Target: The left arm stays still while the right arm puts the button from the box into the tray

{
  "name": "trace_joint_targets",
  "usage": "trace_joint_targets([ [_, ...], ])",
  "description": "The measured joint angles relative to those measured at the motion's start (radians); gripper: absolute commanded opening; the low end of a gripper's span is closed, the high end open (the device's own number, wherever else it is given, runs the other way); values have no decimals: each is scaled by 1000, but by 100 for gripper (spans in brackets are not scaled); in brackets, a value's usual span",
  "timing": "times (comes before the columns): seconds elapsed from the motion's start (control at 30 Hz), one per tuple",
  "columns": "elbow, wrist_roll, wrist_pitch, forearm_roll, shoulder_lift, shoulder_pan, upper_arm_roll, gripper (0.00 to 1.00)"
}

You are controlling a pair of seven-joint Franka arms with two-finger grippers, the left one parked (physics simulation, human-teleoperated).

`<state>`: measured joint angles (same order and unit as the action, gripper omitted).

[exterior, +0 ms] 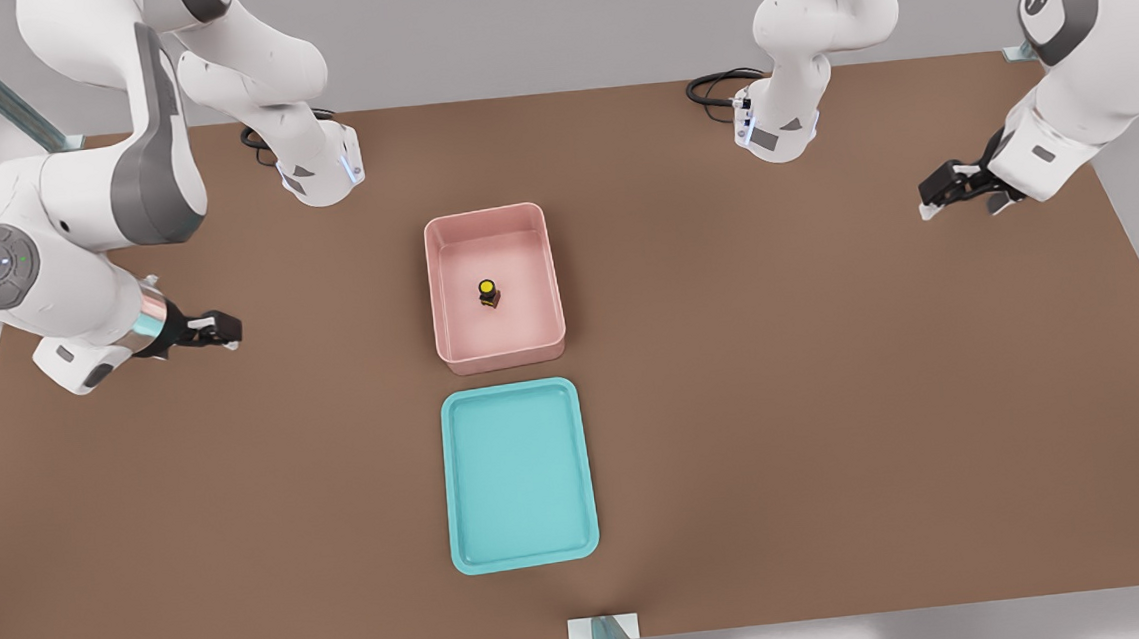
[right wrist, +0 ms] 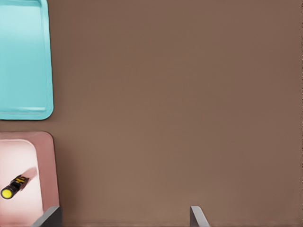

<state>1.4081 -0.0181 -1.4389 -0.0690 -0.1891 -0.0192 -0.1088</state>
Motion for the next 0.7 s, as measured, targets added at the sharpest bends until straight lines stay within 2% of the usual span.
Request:
trace_joint_targets([
  [0.07,-5,-4,10,-3,-3,-3,-15,100],
  [0.1,-4,-11,14,-3,-14,2,-54,100],
  [0.2,-1,-88,17,5,-72,52,-309,100],
  [0.23,2,-129,12,9,-96,97,-364,100],
  [0.33,149,-271,-65,13,-113,191,-447,100],
  [0.4,312,-367,-152,15,-61,193,-475,100],
  [0.53,563,-537,-360,17,3,176,-486,100],
  [0.7,723,-727,-639,-64,-88,192,-487,100],
])
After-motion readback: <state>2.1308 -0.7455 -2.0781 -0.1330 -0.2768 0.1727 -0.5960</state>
